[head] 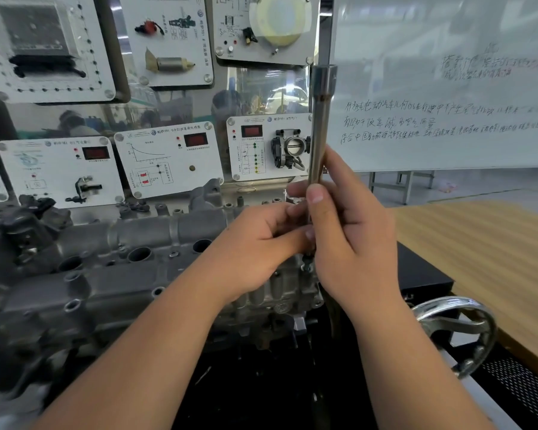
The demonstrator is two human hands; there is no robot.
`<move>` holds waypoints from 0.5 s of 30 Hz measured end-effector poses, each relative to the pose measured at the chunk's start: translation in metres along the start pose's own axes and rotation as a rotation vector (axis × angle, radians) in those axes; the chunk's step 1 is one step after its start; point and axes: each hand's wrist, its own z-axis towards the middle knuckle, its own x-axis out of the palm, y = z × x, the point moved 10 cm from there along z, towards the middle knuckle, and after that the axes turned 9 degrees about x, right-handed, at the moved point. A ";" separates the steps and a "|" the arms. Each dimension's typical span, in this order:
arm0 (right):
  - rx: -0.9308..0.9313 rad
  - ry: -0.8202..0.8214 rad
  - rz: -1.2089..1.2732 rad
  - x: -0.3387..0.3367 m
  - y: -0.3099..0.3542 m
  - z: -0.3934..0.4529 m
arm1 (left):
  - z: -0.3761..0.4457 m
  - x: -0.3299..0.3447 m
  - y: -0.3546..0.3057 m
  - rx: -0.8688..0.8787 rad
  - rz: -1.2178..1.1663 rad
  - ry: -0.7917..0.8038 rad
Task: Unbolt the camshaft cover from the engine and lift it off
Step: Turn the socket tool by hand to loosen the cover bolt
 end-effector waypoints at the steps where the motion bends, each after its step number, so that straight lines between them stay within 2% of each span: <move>1: -0.004 0.006 0.009 0.000 0.001 0.000 | 0.000 0.000 0.000 0.000 -0.008 -0.010; 7: 0.062 -0.006 0.076 -0.002 -0.006 0.001 | 0.004 -0.004 -0.004 0.032 0.119 -0.082; 11: 0.052 -0.042 0.017 -0.004 -0.006 0.000 | 0.005 -0.005 -0.004 0.039 0.142 -0.102; 15: 0.016 -0.005 -0.038 0.000 -0.001 -0.001 | 0.001 -0.005 0.001 -0.020 0.019 -0.082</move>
